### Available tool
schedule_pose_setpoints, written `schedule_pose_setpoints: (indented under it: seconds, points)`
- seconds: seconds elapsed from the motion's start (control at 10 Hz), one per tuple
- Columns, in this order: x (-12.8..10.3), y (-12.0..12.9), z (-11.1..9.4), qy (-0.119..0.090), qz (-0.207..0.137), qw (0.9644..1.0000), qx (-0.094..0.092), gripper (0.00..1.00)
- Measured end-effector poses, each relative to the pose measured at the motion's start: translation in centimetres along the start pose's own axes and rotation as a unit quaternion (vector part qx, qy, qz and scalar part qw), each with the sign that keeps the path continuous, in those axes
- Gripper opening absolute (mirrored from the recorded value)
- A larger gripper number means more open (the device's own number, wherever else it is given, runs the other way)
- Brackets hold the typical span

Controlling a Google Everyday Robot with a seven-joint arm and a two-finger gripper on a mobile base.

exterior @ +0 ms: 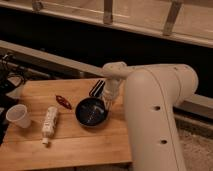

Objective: Drag the ceramic bowl in a circle

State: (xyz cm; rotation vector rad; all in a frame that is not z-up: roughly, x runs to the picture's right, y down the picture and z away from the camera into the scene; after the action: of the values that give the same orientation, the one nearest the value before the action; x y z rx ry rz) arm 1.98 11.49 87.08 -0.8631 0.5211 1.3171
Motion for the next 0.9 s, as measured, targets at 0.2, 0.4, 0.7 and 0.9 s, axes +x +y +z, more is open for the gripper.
schedule_pose_setpoints:
  seconds: [0.2,0.4,0.7,0.9]
  points:
    - [0.3,-0.2,-0.4,-0.007,0.010,0.9999,0.000,0.00]
    - [1.8,-2.2,-2.5,-0.032,0.047,0.9983,0.012,0.00]
    - [5.1,-6.4,-6.8,-0.067,0.121,0.9895,0.043,0.00]
    - [7.1,-11.0,-8.5,-0.079,0.179,0.9796,0.045,0.00]
